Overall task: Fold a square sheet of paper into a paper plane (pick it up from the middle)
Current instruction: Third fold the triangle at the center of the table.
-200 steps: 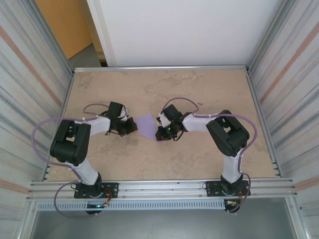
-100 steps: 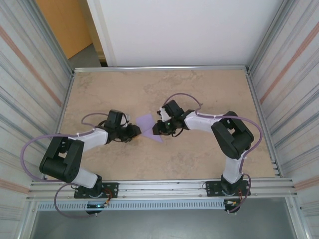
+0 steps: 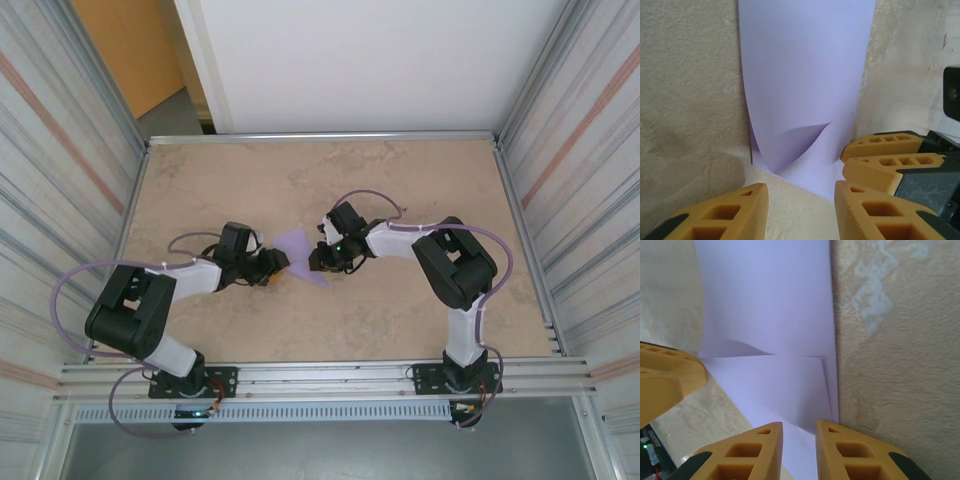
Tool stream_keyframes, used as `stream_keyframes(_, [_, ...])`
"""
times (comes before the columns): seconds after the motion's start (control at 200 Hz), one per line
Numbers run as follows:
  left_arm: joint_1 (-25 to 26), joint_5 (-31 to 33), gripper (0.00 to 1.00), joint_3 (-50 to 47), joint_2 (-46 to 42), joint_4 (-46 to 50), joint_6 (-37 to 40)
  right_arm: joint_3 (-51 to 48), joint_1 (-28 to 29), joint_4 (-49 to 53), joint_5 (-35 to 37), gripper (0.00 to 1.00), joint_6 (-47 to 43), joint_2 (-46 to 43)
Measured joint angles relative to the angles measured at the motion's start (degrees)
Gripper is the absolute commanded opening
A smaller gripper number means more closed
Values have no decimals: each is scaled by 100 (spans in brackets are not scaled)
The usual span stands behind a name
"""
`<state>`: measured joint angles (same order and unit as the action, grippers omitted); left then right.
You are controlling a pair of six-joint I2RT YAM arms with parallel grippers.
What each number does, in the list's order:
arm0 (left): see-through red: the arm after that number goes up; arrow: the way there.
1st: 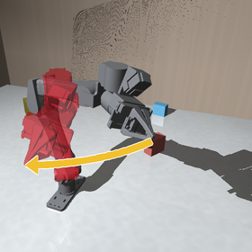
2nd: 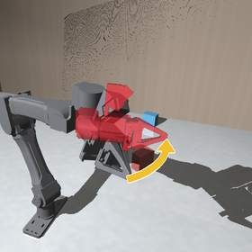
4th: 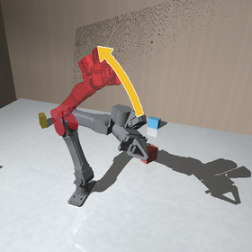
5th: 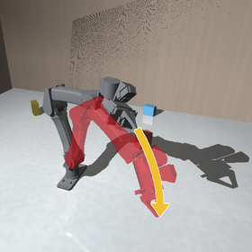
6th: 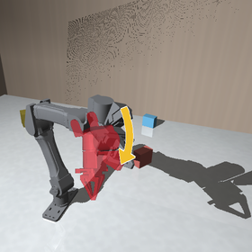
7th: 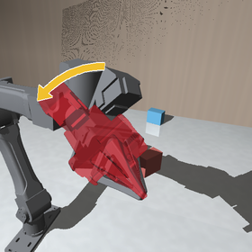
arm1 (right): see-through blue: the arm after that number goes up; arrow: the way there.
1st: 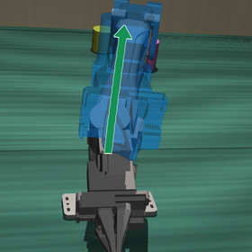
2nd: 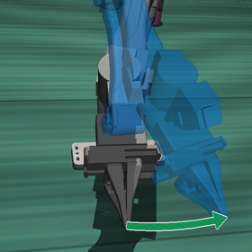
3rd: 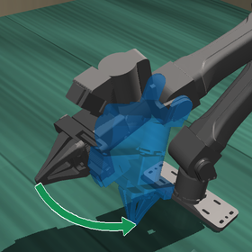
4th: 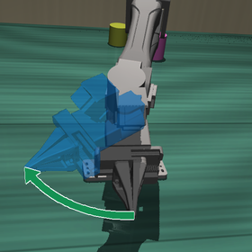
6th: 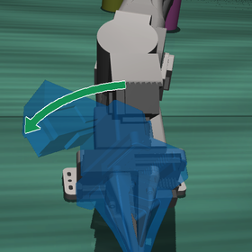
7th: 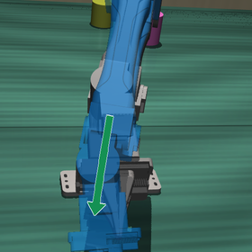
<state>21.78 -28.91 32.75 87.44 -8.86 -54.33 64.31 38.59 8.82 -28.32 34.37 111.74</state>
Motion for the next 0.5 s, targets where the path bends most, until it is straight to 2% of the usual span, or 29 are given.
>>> stream_keyframes(0.215, [0,-2,39,11,170,-42,-63,11,-7,24,4,22,0,0])
stream_keyframes(0.496, [0,-114,30,188,398,-168,-103,11,-11,24,4,20,-2,11])
